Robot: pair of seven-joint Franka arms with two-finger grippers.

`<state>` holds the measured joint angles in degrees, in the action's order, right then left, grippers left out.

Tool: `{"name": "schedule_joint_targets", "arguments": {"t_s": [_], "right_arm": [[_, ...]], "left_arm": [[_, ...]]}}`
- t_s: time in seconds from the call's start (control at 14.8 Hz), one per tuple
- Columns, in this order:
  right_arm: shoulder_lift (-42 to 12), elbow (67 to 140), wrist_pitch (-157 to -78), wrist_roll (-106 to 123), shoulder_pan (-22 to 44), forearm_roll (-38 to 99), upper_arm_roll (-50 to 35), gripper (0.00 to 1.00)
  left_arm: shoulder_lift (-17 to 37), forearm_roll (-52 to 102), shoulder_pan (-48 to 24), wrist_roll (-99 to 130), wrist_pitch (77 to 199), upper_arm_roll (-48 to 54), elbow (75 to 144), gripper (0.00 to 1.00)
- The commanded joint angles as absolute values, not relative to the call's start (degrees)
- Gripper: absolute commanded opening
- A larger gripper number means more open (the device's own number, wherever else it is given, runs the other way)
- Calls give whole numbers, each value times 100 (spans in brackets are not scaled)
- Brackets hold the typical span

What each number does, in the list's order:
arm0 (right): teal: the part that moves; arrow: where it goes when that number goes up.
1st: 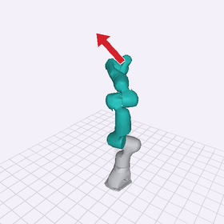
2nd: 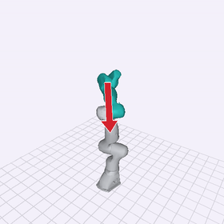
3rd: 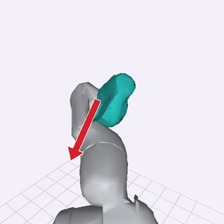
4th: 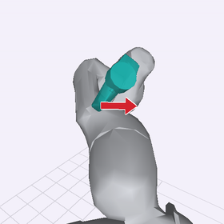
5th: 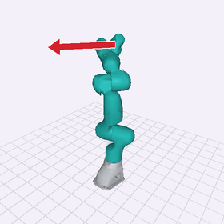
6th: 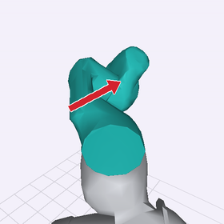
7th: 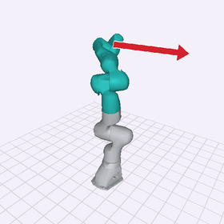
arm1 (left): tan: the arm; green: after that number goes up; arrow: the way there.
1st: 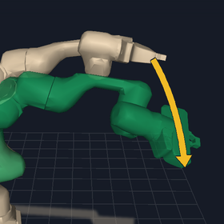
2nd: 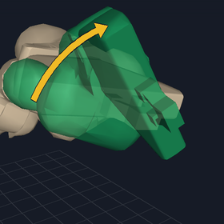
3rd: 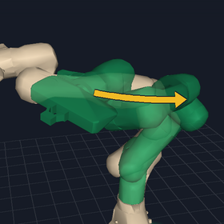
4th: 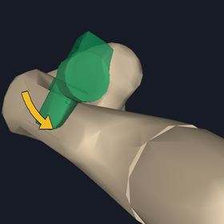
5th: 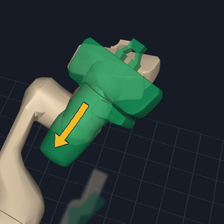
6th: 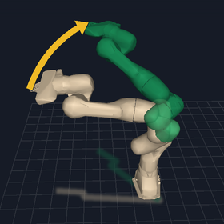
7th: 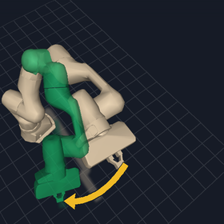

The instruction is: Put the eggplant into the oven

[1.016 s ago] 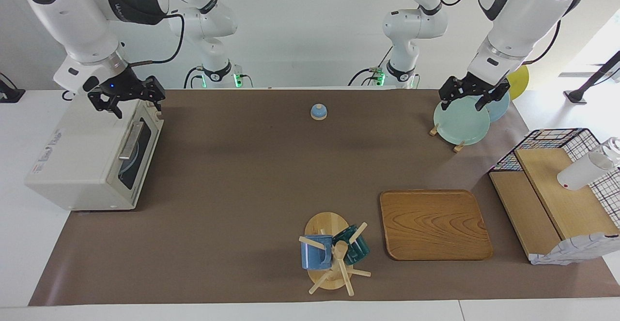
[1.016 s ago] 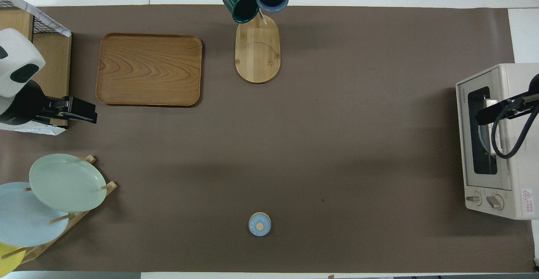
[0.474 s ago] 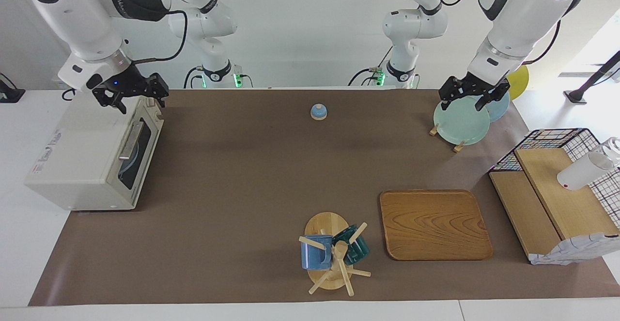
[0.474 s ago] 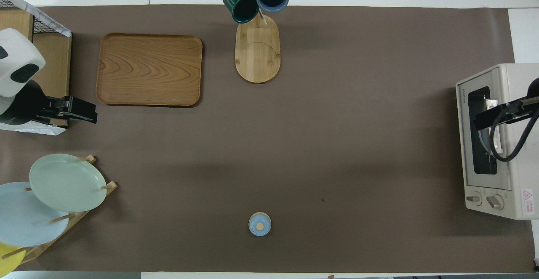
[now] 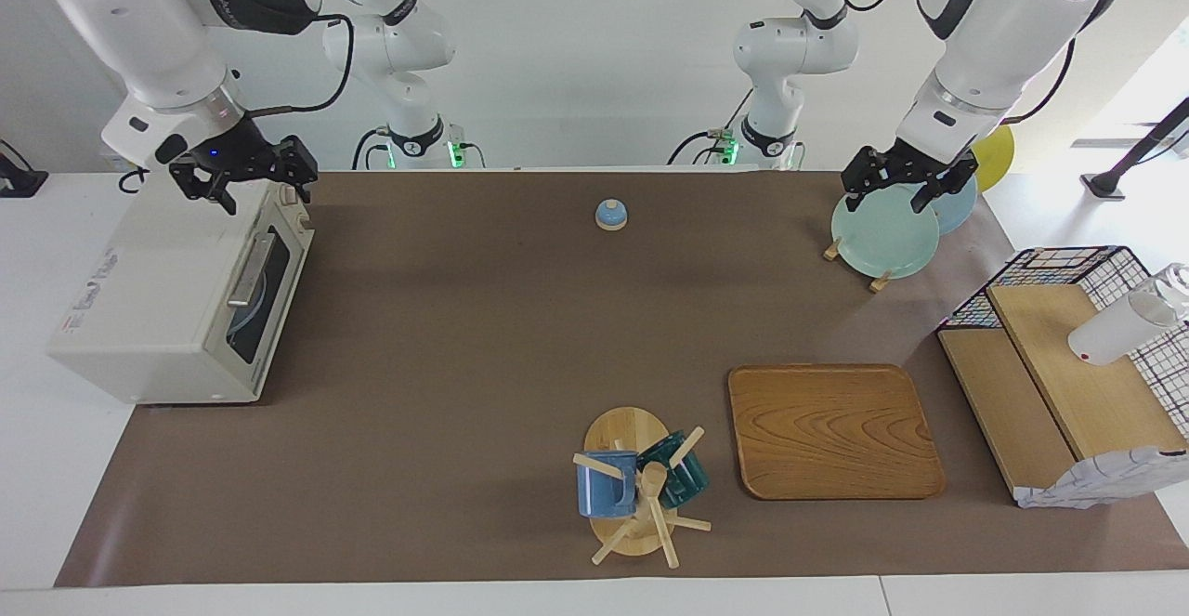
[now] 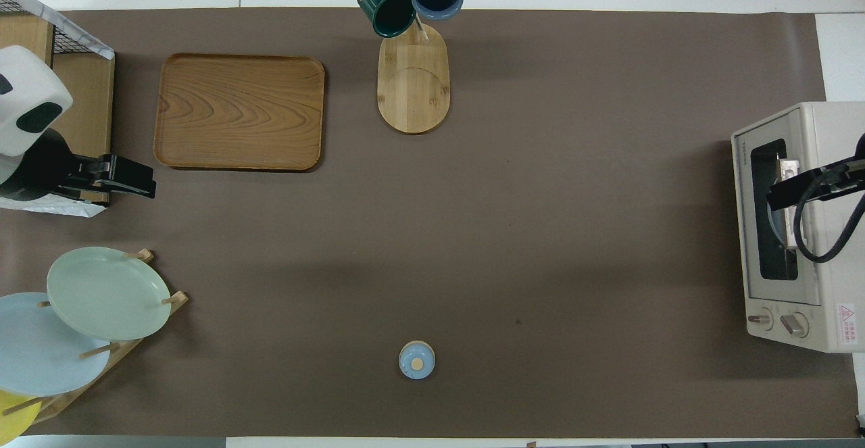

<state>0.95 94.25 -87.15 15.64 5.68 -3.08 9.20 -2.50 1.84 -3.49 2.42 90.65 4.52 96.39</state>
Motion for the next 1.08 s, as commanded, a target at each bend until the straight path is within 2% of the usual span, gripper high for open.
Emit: {"name": "schedule_joint_targets", "arguments": {"t_s": [0.0, 1.02], "right_arm": [[229, 9589, -8877, 1485, 589, -211, 949, 100], [193, 9554, -8895, 1529, 589, -176, 958, 100]], "left_arm": [[-290, 97, -281, 220, 9018, 510, 9615, 100], [-290, 97, -281, 211, 9017, 510, 9606, 100]]}}
